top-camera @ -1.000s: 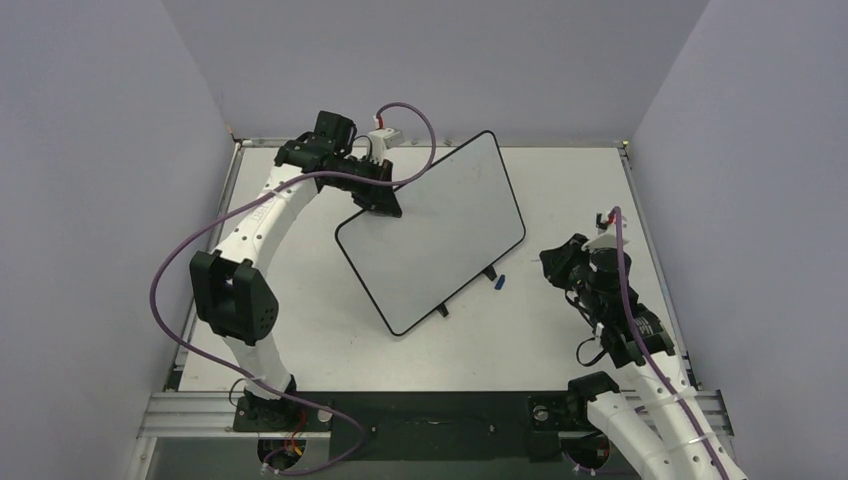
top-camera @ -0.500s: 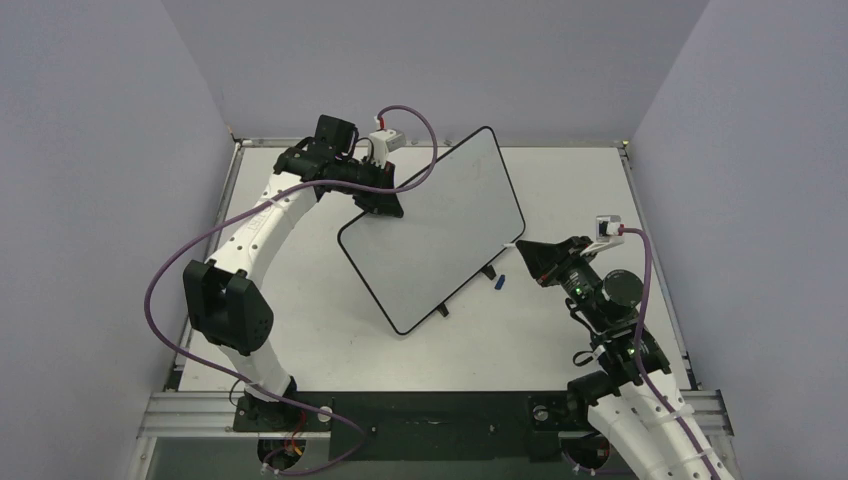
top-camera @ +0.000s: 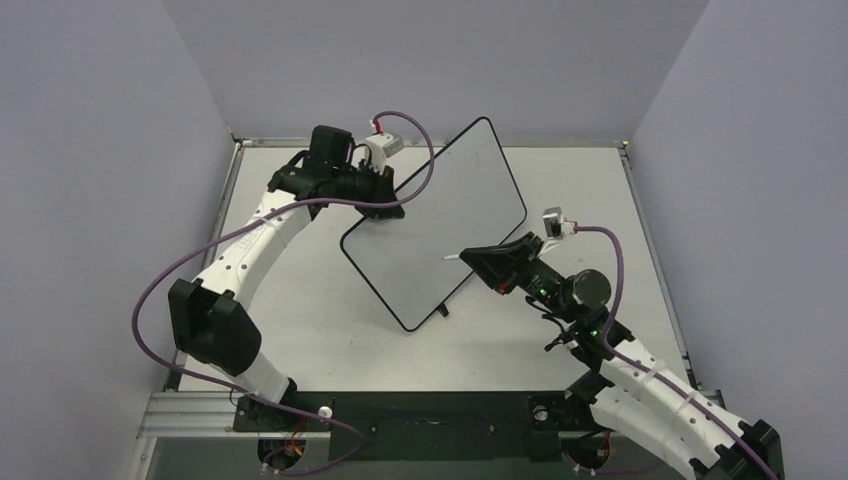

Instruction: Write a sentence on the whiteboard

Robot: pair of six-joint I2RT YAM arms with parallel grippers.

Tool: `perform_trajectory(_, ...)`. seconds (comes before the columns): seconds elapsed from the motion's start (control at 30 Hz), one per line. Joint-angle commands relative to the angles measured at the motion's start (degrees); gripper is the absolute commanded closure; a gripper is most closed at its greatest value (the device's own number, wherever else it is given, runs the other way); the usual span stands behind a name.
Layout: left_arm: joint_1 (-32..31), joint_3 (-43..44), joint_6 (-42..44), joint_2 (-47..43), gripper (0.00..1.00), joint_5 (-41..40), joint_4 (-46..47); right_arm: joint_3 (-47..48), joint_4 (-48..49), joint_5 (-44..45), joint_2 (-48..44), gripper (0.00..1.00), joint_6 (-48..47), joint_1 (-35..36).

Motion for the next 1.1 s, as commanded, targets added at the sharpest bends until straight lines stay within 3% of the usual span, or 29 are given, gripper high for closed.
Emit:
perform_trajectory(0.0, -2.0, 1.07, 12.2, 3.5, 1.0, -9.86, 7.6, 3.99, 6.15, 2.63, 3.97, 1.0, -4.7, 5.96)
perform_trajectory(0.23, -2.15, 9.22, 15.69, 7.57, 1.0, -8.81, -3.38, 5.07, 5.25, 4.62, 8.35, 1.0, -6.39, 9.57)
perform_trajectory(0.63, -2.07, 17.92, 18.05, 9.65, 1.0, -10.86, -13.96, 6.42, 6.01, 4.35, 11.28, 1.0, -7.05, 10.31)
perform_trajectory(1.07, -0.75, 15.95, 13.87, 8.45, 1.0, -9.47, -10.98, 6.9, 13.08, 4.09, 16.0, 1.0, -8.88, 10.66)
